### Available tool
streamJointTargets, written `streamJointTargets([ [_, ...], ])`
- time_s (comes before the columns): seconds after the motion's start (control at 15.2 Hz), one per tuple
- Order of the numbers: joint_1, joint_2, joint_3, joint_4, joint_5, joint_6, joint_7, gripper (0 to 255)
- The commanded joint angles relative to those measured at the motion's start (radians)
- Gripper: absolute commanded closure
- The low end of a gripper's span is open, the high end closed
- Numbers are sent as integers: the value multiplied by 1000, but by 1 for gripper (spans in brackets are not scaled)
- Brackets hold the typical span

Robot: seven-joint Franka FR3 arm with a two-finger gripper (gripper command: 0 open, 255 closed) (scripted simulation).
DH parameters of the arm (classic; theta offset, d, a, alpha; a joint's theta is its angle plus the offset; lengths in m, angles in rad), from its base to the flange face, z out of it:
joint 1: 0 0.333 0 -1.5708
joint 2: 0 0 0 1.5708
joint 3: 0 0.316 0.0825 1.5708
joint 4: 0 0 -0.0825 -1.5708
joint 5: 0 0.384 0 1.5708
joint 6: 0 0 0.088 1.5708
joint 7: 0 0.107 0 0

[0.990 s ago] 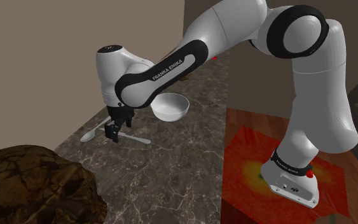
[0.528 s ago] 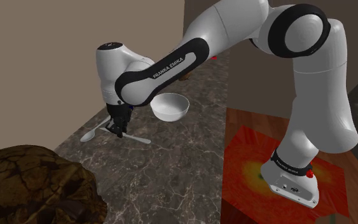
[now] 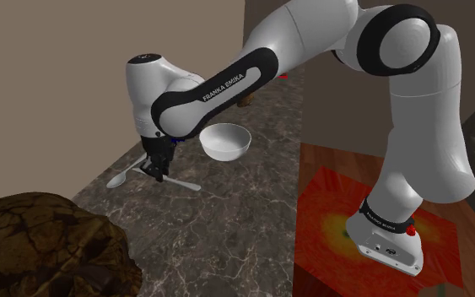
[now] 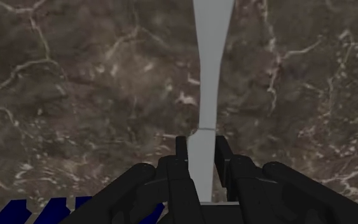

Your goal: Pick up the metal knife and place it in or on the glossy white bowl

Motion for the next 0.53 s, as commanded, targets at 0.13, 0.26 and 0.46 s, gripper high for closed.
streamJointTargets([
  [0.13, -2, -21, 4, 20, 7, -43, -5, 255],
  [0.26, -3, -31, 5, 32, 10, -65, -8, 255],
  [0.46, -3, -45, 8, 52, 15, -99, -11, 255],
])
